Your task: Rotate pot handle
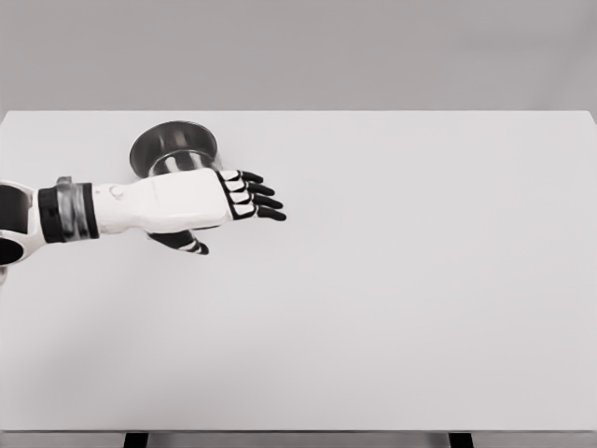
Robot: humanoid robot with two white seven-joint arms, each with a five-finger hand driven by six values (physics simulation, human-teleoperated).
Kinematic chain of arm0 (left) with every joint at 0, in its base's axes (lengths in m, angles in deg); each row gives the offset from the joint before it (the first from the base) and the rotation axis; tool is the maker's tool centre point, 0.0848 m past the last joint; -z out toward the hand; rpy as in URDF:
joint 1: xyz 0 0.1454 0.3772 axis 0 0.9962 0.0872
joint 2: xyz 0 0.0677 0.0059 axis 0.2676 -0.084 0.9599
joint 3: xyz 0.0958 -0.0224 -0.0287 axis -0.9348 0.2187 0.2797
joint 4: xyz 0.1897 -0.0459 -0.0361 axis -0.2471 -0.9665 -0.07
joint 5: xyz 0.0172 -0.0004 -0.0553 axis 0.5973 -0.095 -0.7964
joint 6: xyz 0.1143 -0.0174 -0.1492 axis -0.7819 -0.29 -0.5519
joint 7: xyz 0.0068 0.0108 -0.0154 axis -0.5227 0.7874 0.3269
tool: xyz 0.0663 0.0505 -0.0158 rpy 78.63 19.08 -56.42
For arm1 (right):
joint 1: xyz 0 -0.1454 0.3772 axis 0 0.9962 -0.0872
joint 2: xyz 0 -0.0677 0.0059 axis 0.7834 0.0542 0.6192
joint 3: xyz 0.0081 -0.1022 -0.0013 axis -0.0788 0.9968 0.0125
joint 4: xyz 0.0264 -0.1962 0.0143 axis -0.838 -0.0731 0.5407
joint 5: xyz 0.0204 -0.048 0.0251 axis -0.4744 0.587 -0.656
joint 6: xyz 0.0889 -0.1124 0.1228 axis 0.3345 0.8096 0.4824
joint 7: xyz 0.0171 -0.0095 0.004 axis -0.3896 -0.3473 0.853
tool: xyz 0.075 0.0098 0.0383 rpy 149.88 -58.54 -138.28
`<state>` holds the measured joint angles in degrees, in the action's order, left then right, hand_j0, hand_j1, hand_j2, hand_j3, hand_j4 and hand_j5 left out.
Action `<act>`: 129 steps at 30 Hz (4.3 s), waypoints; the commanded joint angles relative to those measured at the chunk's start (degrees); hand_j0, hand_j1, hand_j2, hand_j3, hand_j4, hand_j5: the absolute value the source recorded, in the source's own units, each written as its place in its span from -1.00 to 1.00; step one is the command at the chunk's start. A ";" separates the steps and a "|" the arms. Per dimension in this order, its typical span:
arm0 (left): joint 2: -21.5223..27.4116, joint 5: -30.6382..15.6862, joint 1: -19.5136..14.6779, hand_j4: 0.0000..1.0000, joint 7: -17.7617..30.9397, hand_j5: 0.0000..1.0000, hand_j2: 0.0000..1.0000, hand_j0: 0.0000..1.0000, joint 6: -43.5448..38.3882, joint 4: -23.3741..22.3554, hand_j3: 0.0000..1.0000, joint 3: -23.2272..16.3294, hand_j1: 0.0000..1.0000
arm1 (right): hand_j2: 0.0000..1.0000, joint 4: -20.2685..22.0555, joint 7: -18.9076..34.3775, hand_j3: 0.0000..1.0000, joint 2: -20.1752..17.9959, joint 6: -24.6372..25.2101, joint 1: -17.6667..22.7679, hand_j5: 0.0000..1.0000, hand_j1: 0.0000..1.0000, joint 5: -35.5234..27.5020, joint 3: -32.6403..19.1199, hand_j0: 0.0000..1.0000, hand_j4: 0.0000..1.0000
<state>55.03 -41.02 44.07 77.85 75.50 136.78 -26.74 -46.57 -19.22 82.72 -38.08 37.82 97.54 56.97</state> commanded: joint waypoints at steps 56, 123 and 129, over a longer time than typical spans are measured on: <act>9.00 11.09 -19.16 0.98 -0.93 0.98 0.98 0.98 -0.16 -10.45 0.98 -19.58 0.98 | 1.00 -0.17 0.06 1.00 -0.01 0.17 2.11 1.00 1.00 -0.01 0.18 1.00 1.00; 3.55 13.99 -21.62 0.98 -6.38 0.98 0.98 0.98 -4.75 -42.53 0.98 -11.67 0.98 | 1.00 -0.17 0.06 1.00 -0.01 0.17 2.11 1.00 1.00 -0.01 0.18 1.00 1.00; 2.76 13.99 -22.24 0.98 -7.96 0.98 0.98 0.98 -5.98 -45.52 0.98 -11.67 0.98 | 1.00 -0.17 0.06 1.00 -0.01 0.17 2.11 1.00 1.00 -0.01 0.18 1.00 1.00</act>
<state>58.00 -26.83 21.83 70.78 70.16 92.05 -38.50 -46.73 -19.18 82.72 -37.89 39.93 97.55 57.13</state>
